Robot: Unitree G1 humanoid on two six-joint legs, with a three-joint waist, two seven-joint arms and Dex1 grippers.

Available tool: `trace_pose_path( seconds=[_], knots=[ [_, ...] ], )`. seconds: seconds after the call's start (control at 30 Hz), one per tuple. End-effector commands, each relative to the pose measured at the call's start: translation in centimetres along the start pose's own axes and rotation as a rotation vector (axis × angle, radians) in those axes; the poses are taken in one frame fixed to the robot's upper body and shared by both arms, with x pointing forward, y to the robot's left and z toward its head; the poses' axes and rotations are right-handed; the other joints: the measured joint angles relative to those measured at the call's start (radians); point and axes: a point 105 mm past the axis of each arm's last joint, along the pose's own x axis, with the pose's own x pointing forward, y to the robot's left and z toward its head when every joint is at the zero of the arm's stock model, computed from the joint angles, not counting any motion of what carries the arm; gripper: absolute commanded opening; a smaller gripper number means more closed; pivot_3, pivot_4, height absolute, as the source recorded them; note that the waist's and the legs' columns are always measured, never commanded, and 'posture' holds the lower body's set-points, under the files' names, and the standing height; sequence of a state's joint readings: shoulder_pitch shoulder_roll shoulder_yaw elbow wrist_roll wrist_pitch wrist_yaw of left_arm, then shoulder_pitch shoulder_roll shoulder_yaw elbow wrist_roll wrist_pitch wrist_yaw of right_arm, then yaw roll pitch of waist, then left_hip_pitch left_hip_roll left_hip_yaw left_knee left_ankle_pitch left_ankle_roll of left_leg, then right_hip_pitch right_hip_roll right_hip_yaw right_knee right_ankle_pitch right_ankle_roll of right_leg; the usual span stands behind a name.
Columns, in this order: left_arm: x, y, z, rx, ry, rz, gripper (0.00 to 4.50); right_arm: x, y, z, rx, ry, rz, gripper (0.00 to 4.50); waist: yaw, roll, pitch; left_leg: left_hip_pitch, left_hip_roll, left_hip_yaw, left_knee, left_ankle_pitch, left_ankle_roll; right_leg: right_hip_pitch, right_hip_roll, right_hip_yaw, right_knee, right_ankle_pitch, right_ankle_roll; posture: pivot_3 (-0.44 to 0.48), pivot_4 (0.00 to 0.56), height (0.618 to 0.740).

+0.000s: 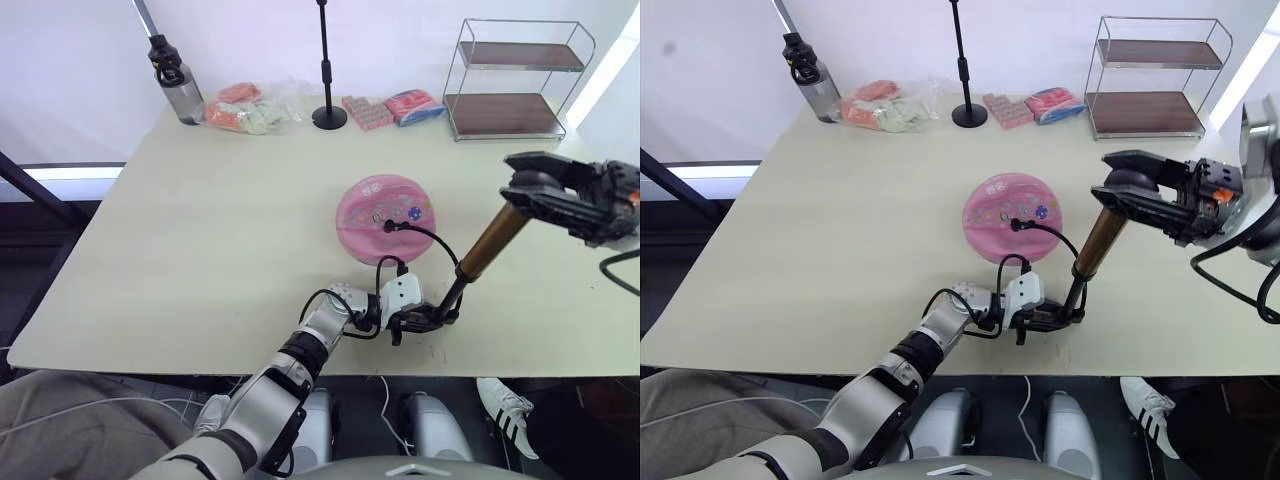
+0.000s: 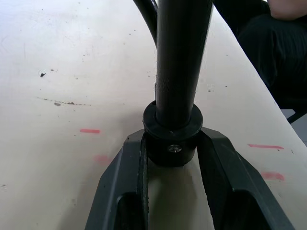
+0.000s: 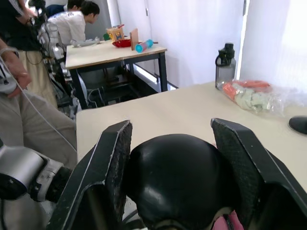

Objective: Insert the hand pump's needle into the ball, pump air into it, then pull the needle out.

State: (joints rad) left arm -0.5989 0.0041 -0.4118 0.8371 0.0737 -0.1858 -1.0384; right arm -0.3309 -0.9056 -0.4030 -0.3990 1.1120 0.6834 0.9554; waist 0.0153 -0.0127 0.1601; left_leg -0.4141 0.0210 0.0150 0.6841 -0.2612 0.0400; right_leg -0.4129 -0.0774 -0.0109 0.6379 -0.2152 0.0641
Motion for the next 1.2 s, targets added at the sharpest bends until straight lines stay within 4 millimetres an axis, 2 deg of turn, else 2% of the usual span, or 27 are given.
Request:
trace_pose_path(
  seconds=[0.03, 0.13, 0.27, 0.47, 0.67, 0.83, 1.0, 1.03, 1.1, 1.2],
  knots=[
    [-0.3, -1.5, -4.0, -0.087, 0.138, -0.030, 1.00, -0.1, 0.5, -2.9, -0.036, 0.046, 0.006, 2.16, 0.000, -0.003, -0.003, 0.000, 0.000, 0.000, 0.000, 0.000, 0.000, 0.001, 0.000, 0.000, 0.000, 0.000, 0.000, 0.000, 0.150, 0.740],
    [-0.4, -1.4, -4.1, -0.087, 0.141, -0.027, 1.00, -0.3, 1.1, -7.0, 0.011, 0.115, 0.018, 2.16, -0.002, -0.016, -0.021, 0.003, 0.001, -0.001, -0.001, 0.000, 0.000, 0.003, 0.002, 0.000, 0.000, 0.000, 0.000, 0.000, 0.150, 0.740],
    [-0.7, -1.1, -4.2, -0.089, 0.147, -0.013, 1.00, -0.2, 1.7, -9.4, 0.098, 0.120, 0.026, 2.16, -0.004, -0.028, -0.033, 0.021, 0.004, -0.003, -0.007, -0.002, 0.002, 0.019, 0.002, -0.001, -0.008, -0.005, -0.003, 0.000, 0.150, 0.740],
    [-1.1, -1.0, -4.5, -0.086, 0.151, -0.005, 1.00, 0.0, 1.4, -11.3, 0.152, 0.138, 0.012, 2.16, -0.002, -0.023, -0.036, 0.021, 0.008, -0.001, -0.012, -0.002, 0.002, 0.019, 0.001, -0.001, -0.012, -0.003, -0.006, 0.000, 0.150, 0.740],
    [-1.0, -0.9, -4.5, -0.090, 0.133, 0.023, 1.00, 0.0, 2.8, -16.6, 0.186, 0.245, 0.014, 2.16, -0.001, -0.022, -0.035, 0.021, 0.008, -0.001, -0.014, -0.002, 0.002, 0.018, 0.002, -0.001, -0.012, -0.004, -0.008, 0.000, 0.150, 0.740],
    [-1.0, -1.4, -4.8, -0.093, 0.128, 0.018, 1.00, -0.4, 2.7, -18.6, 0.169, 0.261, -0.020, 2.16, -0.003, -0.019, -0.037, 0.022, 0.006, -0.001, -0.014, -0.002, 0.002, 0.018, 0.003, -0.001, -0.012, -0.004, -0.008, 0.000, 0.150, 0.740],
    [-1.1, -1.6, -5.0, -0.101, 0.126, 0.019, 1.00, -0.1, 2.2, -16.5, 0.136, 0.202, -0.013, 2.16, -0.003, -0.019, -0.037, 0.022, 0.006, -0.001, -0.014, -0.002, 0.002, 0.018, 0.003, -0.001, -0.012, -0.004, -0.008, 0.000, 0.150, 0.740],
    [-1.1, -1.7, -5.1, -0.104, 0.128, 0.018, 1.00, 0.1, 2.0, -15.4, 0.116, 0.186, -0.003, 2.16, -0.003, -0.019, -0.037, 0.022, 0.006, -0.001, -0.014, -0.002, 0.002, 0.018, 0.003, -0.001, -0.012, -0.004, -0.008, 0.000, 0.150, 0.740],
    [-1.1, -1.6, -5.3, -0.111, 0.132, 0.025, 1.00, 0.7, 1.3, -12.0, 0.080, 0.122, 0.008, 2.16, -0.003, -0.016, -0.035, 0.022, 0.006, -0.001, -0.014, -0.002, 0.002, 0.018, 0.003, -0.001, -0.012, -0.004, -0.008, 0.000, 0.150, 0.740],
    [-1.1, -1.5, -5.4, -0.112, 0.137, 0.025, 1.00, 0.9, 0.8, -8.7, 0.058, 0.081, 0.024, 2.16, -0.001, -0.011, -0.030, 0.018, 0.006, -0.001, -0.014, -0.002, 0.002, 0.015, 0.002, 0.000, -0.012, -0.004, -0.008, 0.000, 0.150, 0.740]
  ],
)
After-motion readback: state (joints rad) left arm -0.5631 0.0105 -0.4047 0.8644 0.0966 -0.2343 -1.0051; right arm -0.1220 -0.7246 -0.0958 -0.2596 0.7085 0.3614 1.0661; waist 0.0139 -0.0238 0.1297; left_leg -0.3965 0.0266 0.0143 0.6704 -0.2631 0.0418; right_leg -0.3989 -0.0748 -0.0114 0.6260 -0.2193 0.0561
